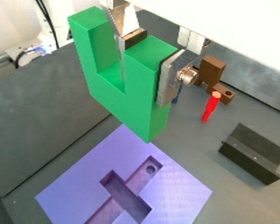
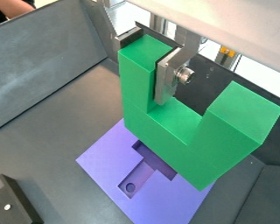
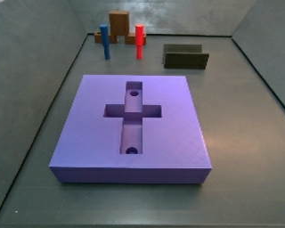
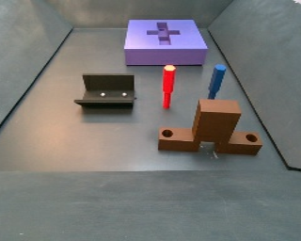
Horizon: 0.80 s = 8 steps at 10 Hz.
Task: Pick up the green object. Move up. Move to above the board. Insert the green object.
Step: Insert the green object.
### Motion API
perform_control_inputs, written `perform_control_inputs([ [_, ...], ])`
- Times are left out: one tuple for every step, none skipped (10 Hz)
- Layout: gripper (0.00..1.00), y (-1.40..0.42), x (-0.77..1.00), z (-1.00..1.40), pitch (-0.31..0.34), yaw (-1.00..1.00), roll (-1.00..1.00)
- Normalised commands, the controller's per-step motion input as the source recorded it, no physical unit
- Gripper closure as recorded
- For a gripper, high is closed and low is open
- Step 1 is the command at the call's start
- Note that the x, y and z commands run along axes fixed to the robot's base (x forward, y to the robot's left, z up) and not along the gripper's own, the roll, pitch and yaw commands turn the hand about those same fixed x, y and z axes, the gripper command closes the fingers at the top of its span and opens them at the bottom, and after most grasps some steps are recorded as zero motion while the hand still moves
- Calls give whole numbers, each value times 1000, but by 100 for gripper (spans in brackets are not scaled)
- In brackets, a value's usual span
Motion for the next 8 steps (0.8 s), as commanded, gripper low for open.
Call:
perform_control_inputs([
  [100,-31,17,0,0,0,0],
  [100,-57,0,-331,0,0,-111],
  [100,-514,129,-734,-67,20,-20],
  [100,-477,129,-931,-111,74,-11],
  [100,-434,274,-957,-91,146,0],
  [100,-343,223,-874,-153,351,67],
  [100,-109,400,-977,-74,369,0],
  [100,-109,437,-1000,-41,223,0],
])
